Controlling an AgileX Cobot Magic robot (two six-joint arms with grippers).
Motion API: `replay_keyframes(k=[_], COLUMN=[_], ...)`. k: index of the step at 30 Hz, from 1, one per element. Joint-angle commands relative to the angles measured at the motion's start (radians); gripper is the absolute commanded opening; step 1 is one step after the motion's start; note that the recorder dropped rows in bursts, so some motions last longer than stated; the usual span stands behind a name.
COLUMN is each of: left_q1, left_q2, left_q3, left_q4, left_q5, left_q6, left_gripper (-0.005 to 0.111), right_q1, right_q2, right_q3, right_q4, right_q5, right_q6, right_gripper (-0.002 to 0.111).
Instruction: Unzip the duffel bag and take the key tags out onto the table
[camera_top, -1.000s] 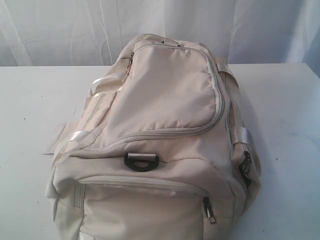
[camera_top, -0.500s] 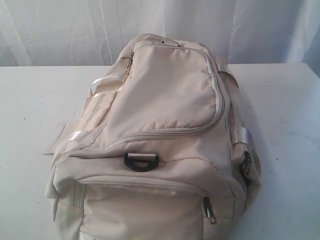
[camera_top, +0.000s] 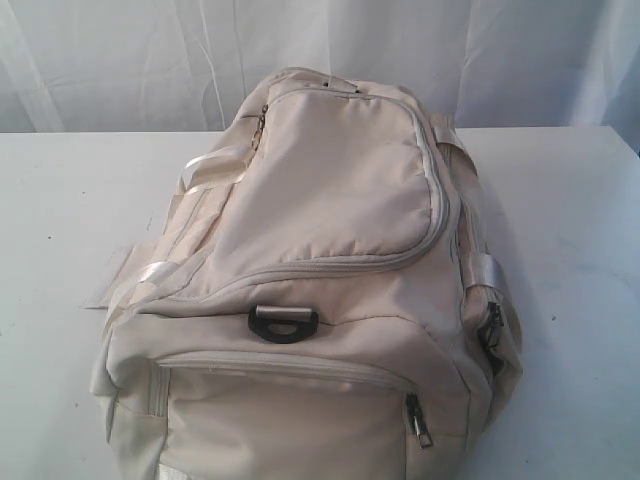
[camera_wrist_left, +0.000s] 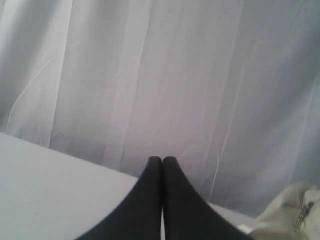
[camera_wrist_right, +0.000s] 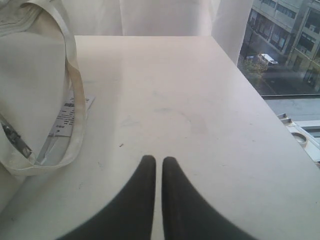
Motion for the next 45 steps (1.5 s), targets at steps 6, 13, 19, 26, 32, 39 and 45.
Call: replay_keyframes(k=[6, 13, 19, 26, 32, 39, 45], left_q1=[-0.006, -0.006, -0.006, -0.006, -0.008, -0.008, -0.008], left_q2=[-0.003, 0.040, 0.253, 0.559, 0.775, 0.998, 1.202], left_q3=[-0.076, -0.178, -0.326, -0.520, -0.639, -0.745, -0.858], left_q4=[-0.046, -0.046, -0.011, 0.110, 0.448, 0.749, 0.899], left_q5=[-0.023, -0.002, 0.000, -0.016, -0.031, -0.152, -0.198], left_q6=[0.008, 0.163, 0.176, 0.093, -0.186, -0.431, -0.543], left_gripper=[0.000, 0.000, 0.000, 0.000, 0.000, 0.000, 0.000], right_q1=[-0.001, -0.001, -0.001, -0.001, -0.001, -0.001, 0.037], right_q2=[-0.005, -0.005, -0.005, -0.005, -0.005, -0.005, -0.005], right_q3=[0.003, 0.003, 0.003, 0.003, 0.003, -0.008, -0.026], right_q4=[0.000, 0.000, 0.120, 0.143, 0.143, -0.054, -0.188], right_q5=[-0.005, -0.013, -0.202, -0.437, -0.485, -0.498, -0.478], right_q6=[-0.009, -0.001, 0.187, 0.331, 0.459, 0.384, 0.522], right_gripper=[0.005, 0.005, 0.005, 0.005, 0.005, 0.005, 0.005])
